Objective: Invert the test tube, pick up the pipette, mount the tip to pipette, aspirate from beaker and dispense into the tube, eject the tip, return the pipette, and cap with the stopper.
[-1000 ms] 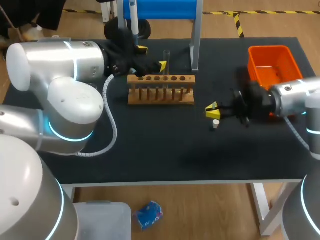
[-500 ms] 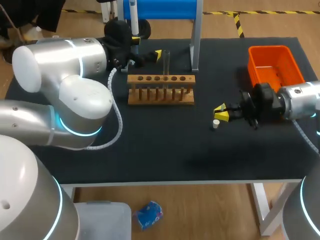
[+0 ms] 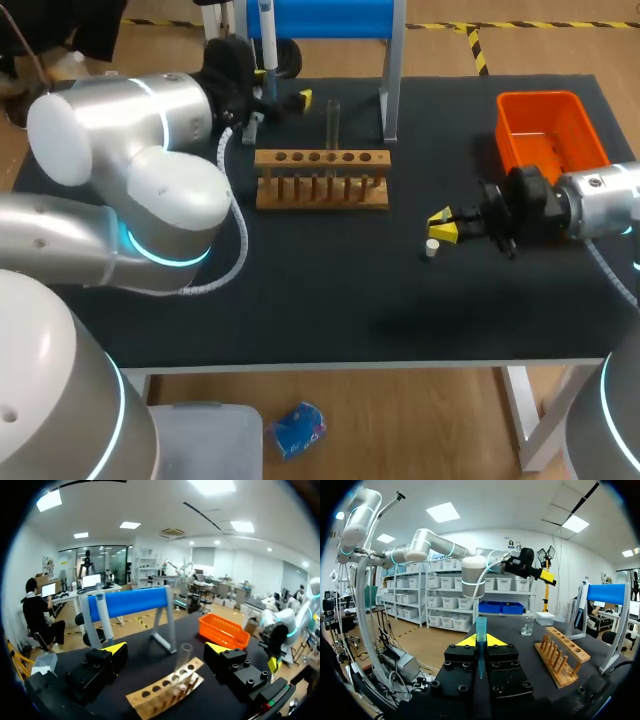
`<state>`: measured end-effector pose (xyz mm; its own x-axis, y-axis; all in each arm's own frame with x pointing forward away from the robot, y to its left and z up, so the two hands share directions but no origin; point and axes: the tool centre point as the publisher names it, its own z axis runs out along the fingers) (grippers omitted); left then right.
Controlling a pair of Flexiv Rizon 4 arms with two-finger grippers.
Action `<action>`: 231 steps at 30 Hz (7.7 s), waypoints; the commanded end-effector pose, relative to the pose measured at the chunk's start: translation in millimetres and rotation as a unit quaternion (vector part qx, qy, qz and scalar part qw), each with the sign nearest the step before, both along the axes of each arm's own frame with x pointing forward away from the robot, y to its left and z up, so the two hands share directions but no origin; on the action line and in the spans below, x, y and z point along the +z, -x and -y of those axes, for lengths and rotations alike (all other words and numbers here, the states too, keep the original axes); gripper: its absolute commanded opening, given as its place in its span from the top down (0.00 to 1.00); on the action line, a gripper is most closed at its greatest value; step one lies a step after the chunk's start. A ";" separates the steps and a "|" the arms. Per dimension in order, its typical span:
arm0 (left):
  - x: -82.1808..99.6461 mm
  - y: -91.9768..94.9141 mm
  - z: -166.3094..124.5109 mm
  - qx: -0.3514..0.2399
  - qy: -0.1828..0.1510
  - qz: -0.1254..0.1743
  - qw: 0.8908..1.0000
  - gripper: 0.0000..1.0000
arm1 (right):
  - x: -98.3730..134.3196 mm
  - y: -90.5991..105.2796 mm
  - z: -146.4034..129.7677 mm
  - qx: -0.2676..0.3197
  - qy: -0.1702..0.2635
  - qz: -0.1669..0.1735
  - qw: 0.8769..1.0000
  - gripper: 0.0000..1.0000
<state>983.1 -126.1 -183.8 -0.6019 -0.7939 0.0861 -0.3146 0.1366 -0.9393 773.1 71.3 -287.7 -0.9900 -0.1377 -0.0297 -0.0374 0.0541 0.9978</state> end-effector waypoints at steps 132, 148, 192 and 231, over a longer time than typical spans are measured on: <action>-46.5 -209.6 -36.6 0.284 -0.042 0.008 0.958 0.52 | 0.4 0.7 0.4 -0.001 0.001 0.000 1.000 1.00; -48.4 -211.6 -36.7 0.284 -0.042 0.006 0.958 0.78 | 0.4 0.7 0.4 -0.001 0.001 0.000 1.000 1.00; 23.4 -192.5 -42.2 0.261 -0.038 0.076 0.962 1.00 | 0.4 0.7 0.4 -0.001 0.001 0.000 1.000 1.00; 83.8 29.9 27.6 -0.208 0.053 0.115 0.970 1.00 | 0.4 0.7 0.4 -0.001 0.001 0.000 1.000 1.00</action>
<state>966.0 -160.6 -99.0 -0.7371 -0.6743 -0.0455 -0.0462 0.1175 -0.9920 773.2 71.1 -287.8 -0.9901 -0.1373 -0.0296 -0.0374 0.0543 0.9978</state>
